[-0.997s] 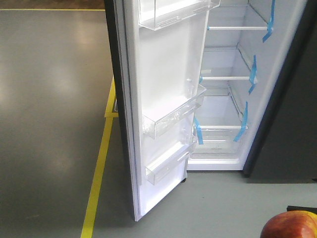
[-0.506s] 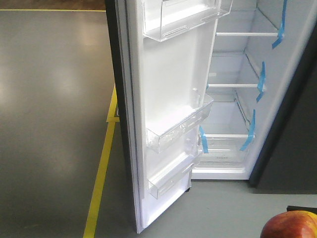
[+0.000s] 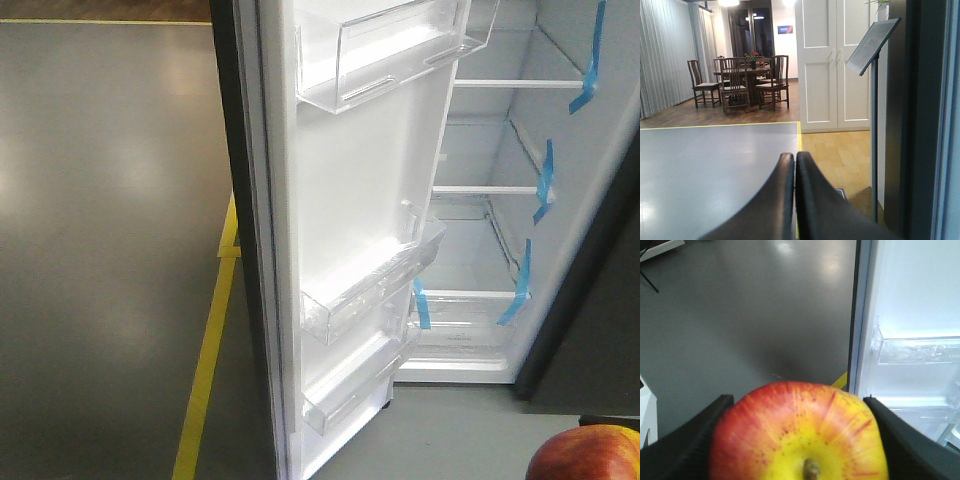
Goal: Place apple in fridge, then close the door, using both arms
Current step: 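Drive closer to the door bins, keeping the apple in the right gripper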
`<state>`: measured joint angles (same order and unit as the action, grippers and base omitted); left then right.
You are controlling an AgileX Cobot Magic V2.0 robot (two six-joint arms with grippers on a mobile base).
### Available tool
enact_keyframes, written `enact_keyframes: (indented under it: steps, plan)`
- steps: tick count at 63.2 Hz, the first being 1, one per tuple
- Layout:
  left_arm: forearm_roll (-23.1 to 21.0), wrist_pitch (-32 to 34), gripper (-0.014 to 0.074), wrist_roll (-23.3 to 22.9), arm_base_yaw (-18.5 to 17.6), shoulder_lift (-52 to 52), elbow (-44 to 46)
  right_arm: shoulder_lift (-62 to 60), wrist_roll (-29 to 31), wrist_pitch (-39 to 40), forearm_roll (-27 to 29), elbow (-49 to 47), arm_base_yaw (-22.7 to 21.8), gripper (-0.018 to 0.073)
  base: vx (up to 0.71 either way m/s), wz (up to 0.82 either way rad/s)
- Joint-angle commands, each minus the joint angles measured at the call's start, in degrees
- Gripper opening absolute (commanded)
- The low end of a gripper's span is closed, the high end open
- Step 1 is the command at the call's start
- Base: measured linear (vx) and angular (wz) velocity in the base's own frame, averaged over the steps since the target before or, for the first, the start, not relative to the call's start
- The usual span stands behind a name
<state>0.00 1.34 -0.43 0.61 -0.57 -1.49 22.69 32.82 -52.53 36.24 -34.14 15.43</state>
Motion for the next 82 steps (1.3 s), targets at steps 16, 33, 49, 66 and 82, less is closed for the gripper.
enact_keyframes:
  steps: [16,33,49,66,82]
  plan:
    - [0.0,4.4,-0.0006,-0.5,0.1,-0.9,-1.2,0.4,0.2,3.3,2.0,-1.5,0.1,0.0370,0.10,0.00]
    - [0.0,4.4,-0.0006,-0.5,0.1,-0.9,-1.2,0.4,0.2,3.3,2.0,-1.5,0.1,0.0370,0.09,-0.01]
    - [0.0,4.4,-0.0006,-0.5,0.1,-0.9,-1.2,0.4,0.2,3.3,2.0,-1.5,0.1,0.0370,0.08,-0.01]
    - [0.0,4.4,-0.0006,-0.5,0.1,-0.9,-1.2,0.4,0.2,3.3,2.0,-1.5,0.1,0.0370,0.07,-0.01]
    - [0.0,4.4,-0.0006,-0.5,0.1,-0.9,-1.2,0.4,0.2,3.3,2.0,-1.5,0.1,0.0370,0.07,-0.01]
